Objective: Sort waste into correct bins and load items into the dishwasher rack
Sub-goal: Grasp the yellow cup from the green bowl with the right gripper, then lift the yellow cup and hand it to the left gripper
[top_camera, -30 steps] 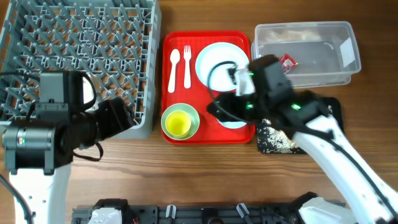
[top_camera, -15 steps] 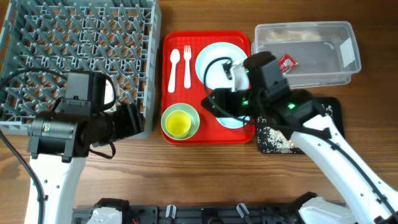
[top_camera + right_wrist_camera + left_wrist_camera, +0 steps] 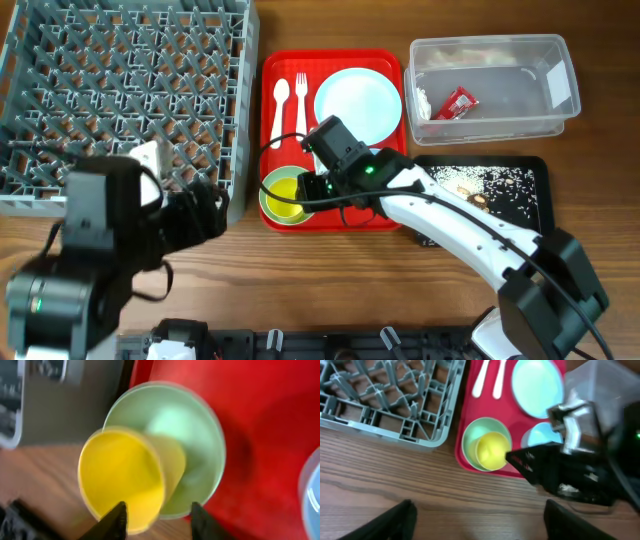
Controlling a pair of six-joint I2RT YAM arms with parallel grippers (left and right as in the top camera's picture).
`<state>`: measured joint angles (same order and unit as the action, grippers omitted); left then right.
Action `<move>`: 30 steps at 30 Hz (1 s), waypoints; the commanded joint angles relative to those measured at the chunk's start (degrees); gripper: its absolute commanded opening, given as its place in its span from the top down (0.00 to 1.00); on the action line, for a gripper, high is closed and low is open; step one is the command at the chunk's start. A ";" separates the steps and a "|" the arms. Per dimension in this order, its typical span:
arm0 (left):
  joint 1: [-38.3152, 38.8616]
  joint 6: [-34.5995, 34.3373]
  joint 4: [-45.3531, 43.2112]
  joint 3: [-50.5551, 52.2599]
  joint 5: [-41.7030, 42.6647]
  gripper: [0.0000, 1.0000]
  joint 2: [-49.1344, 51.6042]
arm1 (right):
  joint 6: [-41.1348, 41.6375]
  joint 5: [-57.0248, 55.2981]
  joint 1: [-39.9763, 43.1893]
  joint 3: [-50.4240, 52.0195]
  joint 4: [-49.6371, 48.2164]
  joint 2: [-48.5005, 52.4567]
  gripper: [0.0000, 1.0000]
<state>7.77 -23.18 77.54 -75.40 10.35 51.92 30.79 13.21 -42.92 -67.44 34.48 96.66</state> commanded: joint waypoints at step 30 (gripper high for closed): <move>0.11 -2.25 -10.14 -1.22 18.86 0.00 3.26 | -11.06 34.45 26.93 -3.91 4.15 -20.17 0.96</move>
<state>7.77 -24.77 70.46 -75.83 15.35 51.29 27.09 27.09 -23.42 -70.59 38.48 80.07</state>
